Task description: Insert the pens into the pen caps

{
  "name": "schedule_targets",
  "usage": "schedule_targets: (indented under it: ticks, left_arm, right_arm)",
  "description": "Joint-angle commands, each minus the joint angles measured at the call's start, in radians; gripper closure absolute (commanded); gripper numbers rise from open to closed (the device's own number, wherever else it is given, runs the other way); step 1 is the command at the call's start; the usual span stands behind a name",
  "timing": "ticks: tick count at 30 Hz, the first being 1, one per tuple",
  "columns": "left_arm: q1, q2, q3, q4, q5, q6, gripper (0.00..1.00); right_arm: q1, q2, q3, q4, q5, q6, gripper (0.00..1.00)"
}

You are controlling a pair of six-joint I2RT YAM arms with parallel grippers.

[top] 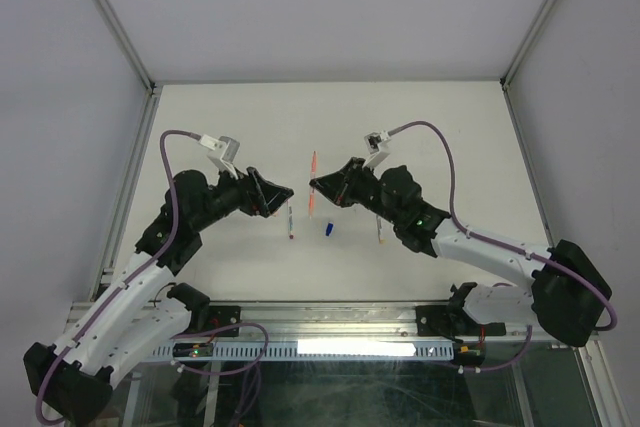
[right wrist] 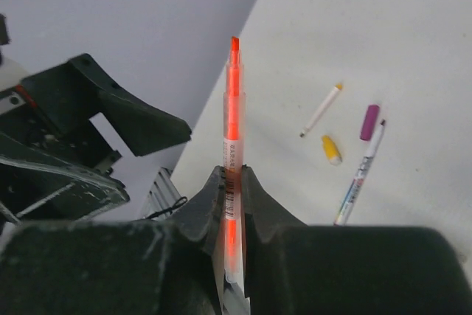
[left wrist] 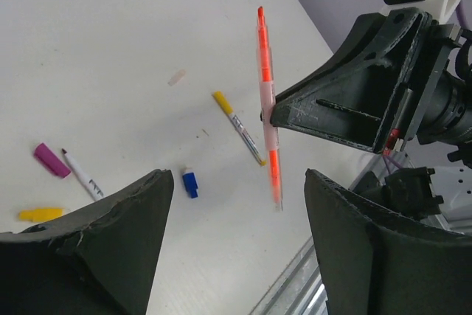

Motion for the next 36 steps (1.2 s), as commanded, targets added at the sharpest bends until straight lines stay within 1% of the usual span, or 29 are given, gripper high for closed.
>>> schedule_targets:
  ticks: [1, 4, 9, 17, 22, 33, 36]
  left_arm:
    - [0.003, 0.014, -0.006, 0.155, 0.128, -0.025, 0.27]
    - [0.003, 0.029, -0.007, 0.21, 0.172, -0.041, 0.27]
    - [0.003, 0.06, 0.008, 0.23, 0.196, -0.039, 0.27]
    - [0.003, 0.119, 0.026, 0.273, 0.224, -0.053, 0.36]
    - [0.003, 0.147, 0.041, 0.318, 0.242, -0.068, 0.39]
    - [0.003, 0.175, 0.067, 0.358, 0.232, -0.085, 0.61]
    - [0.003, 0.173, 0.069, 0.355, 0.225, -0.082, 0.7]
  right_arm:
    - [-0.001, -0.035, 0.016, 0.192, -0.005, 0.045, 1.0]
    - [-0.001, -0.026, 0.037, 0.216, -0.015, 0.048, 1.0]
    - [-0.001, -0.006, 0.067, 0.257, -0.035, 0.062, 1.0]
    - [0.002, 0.022, 0.096, 0.295, -0.076, 0.076, 1.0]
    - [0.016, 0.041, 0.115, 0.291, -0.093, 0.076, 1.0]
    - [0.045, 0.045, 0.134, 0.241, -0.081, 0.023, 1.0]
    - [0.048, 0.042, 0.137, 0.226, -0.079, 0.013, 1.0]
